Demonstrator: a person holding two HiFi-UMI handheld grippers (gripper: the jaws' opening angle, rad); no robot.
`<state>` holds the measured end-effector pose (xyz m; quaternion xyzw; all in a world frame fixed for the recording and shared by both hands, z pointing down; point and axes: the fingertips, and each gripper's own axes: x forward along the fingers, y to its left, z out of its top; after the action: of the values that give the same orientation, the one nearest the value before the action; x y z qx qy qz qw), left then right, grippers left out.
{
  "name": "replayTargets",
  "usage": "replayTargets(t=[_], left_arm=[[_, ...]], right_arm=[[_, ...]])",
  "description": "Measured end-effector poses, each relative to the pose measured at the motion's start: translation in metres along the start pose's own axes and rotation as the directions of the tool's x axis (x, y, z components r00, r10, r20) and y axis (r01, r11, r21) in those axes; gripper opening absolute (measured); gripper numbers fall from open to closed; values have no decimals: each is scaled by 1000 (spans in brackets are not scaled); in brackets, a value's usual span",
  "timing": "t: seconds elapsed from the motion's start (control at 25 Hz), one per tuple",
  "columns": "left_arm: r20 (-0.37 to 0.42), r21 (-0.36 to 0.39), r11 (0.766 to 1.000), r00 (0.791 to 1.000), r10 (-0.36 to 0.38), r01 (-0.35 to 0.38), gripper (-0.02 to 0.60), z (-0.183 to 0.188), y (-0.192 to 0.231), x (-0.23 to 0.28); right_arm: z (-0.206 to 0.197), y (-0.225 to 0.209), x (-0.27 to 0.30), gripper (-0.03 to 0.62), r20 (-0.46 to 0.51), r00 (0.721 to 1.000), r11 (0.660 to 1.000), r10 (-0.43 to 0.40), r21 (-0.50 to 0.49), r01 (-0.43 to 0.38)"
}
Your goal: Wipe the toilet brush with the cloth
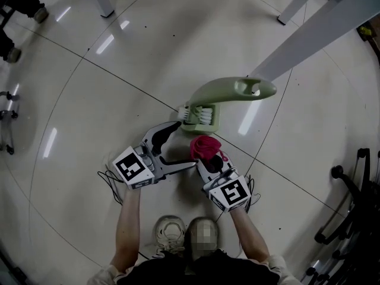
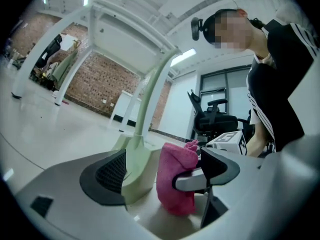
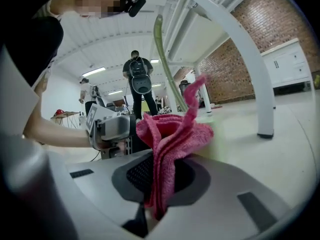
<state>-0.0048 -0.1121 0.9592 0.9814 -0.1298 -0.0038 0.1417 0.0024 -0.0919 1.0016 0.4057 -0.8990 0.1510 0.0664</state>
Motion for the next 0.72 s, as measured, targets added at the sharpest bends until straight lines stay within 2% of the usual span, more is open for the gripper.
replayTargets(t=[0.12,0.2,0.28,0.72], left_arm=[[43,-9,999,998,46,-46,466,10,9,-13],[41,-13,997,996,75,-75,466,9,16,-21],[36,-19,996,995,93,-93,466,5,21,-27],[44,-30,996,995,84,-83,466,4,20,-25]], right_arm=[[-1,13,34,32,-38,999,994,-9,-111,4],[-4,17,52,32,-72,996,977,-48,-213,32],[-3,15,62,32,-83,993,961,-87,-269,62],[6,-14,29,32,-54,975,957,-216,-210,200]])
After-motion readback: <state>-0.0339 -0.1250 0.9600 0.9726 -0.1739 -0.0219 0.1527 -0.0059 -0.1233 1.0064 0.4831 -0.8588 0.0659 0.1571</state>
